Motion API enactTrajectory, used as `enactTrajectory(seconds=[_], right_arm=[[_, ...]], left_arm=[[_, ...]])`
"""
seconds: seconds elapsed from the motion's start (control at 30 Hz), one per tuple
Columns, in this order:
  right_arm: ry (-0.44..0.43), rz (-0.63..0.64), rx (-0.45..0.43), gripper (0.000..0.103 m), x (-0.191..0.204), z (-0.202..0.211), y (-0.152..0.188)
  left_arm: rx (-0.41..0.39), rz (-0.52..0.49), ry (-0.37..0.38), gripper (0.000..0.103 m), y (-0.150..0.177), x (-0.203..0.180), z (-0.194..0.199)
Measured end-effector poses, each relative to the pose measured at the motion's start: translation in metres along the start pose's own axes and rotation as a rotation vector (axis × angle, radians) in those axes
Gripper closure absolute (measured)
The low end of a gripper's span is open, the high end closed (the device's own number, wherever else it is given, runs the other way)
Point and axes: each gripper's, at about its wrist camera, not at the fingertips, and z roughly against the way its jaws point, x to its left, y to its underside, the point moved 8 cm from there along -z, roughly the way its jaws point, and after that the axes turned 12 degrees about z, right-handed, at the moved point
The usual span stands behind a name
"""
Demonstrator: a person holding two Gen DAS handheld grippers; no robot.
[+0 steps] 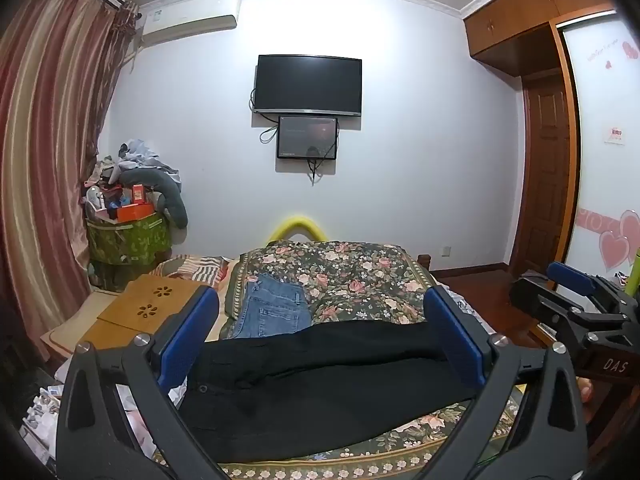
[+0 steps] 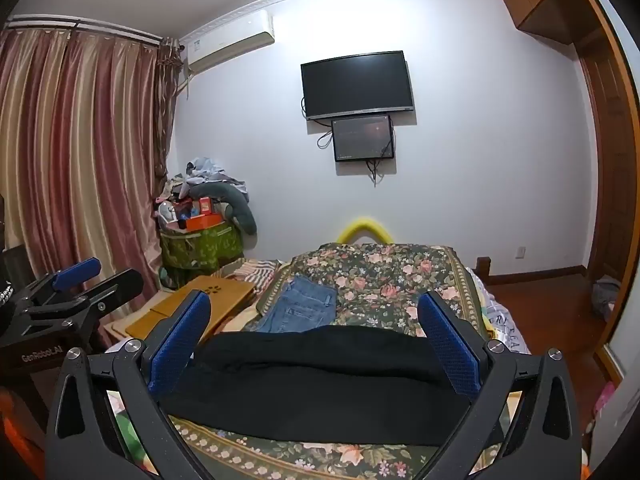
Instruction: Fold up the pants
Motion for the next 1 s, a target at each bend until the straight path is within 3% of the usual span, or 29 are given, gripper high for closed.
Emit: enactTrajectory(seconds=[1.0], right_arm=[[0.009,0.002,0.000,0.000,-0.0038,0.0014,-0.0038]], left_arm=[[-0.002,-0.013,-0.003,0.000,0.0051,0.0006,-0.0056]])
